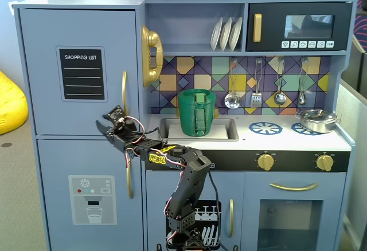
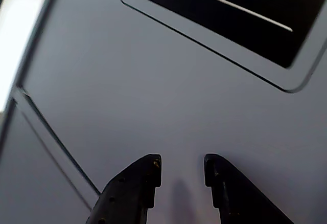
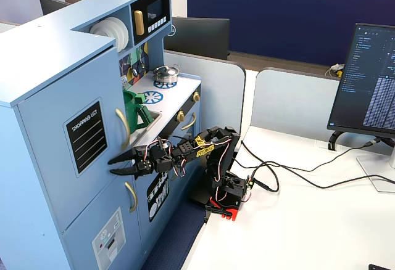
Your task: Close the left cabinet door
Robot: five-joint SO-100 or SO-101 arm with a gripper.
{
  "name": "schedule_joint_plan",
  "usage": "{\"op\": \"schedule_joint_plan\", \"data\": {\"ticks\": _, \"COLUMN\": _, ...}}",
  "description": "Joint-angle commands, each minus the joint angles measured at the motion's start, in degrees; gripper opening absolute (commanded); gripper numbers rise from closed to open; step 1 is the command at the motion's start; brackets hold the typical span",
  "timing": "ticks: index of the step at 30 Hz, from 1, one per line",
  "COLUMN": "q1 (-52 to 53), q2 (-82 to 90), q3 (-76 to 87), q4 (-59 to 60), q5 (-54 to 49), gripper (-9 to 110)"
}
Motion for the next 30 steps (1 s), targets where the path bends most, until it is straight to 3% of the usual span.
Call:
{"op": "schedule_joint_plan", "data": {"ticks": 1, "q1": 3.43, "q2": 1.49, "q3": -0.62, "q4": -2.99, "q5": -0.53, "gripper": 0}}
{"op": "schedule_joint_plan", "data": {"ticks": 7, "q1": 2.81, "q2": 2.99, "q3": 2.29, "q4": -5.19, "q5": 1.14, "gripper": 0}}
{"op": "schedule_joint_plan", "data": {"ticks": 10, "q1": -2.99, "q2": 8.61, "q3": 6.77, "q4": -5.19, "q5": 8.0, "gripper": 0}}
{"op": "schedule_joint_plan", "data": {"ticks": 14, "q1": -6.68, "q2": 19.51, "q3": 13.97, "q4": 4.22, "q5": 10.02, "gripper": 0}}
{"op": "schedule_joint_plan", "data": {"ticks": 18, "q1": 2.64, "q2": 29.88, "q3": 21.62, "q4": 16.44, "q5": 12.3, "gripper": 0}}
{"op": "schedule_joint_plan", "data": {"ticks": 30, "q1": 41.57, "q2": 61.61, "q3": 39.55, "q4": 72.95, "q5": 22.06, "gripper": 0}}
